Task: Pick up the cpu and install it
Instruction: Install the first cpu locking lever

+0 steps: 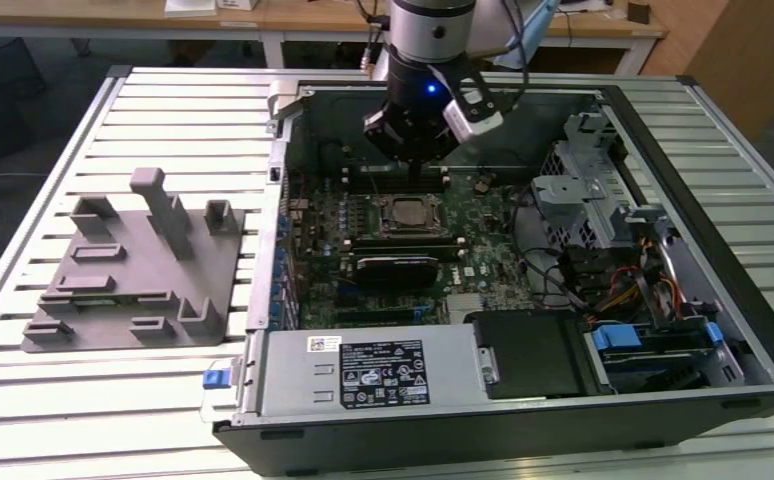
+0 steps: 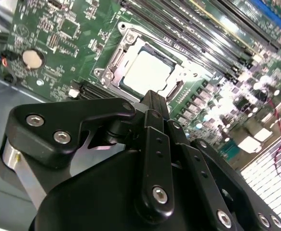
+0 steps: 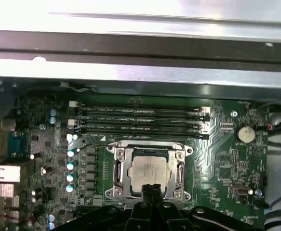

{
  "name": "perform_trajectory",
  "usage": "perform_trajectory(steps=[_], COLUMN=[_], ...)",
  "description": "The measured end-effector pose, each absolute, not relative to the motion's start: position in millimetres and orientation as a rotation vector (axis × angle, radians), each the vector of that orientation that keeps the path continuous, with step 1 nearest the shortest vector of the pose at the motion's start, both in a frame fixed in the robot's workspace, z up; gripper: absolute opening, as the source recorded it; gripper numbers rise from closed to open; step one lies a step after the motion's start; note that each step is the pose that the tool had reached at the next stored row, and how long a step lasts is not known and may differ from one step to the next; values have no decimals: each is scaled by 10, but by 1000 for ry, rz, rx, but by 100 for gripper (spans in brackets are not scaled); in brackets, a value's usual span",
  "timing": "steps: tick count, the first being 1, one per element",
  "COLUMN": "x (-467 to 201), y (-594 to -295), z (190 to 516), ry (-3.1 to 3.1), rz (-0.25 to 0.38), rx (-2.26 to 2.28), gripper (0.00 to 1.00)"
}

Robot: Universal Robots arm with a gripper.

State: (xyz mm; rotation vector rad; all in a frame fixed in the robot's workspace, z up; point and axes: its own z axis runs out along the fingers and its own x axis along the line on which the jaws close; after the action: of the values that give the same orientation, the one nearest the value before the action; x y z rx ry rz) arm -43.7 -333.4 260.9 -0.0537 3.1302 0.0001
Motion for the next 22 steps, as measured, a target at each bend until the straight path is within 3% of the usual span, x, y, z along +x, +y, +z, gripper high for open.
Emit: perform_trajectory(steps=[22], x=[-520], y=[-3334], z=[2600], ry=[3084], rz=[3], rx=[-536], gripper=[11])
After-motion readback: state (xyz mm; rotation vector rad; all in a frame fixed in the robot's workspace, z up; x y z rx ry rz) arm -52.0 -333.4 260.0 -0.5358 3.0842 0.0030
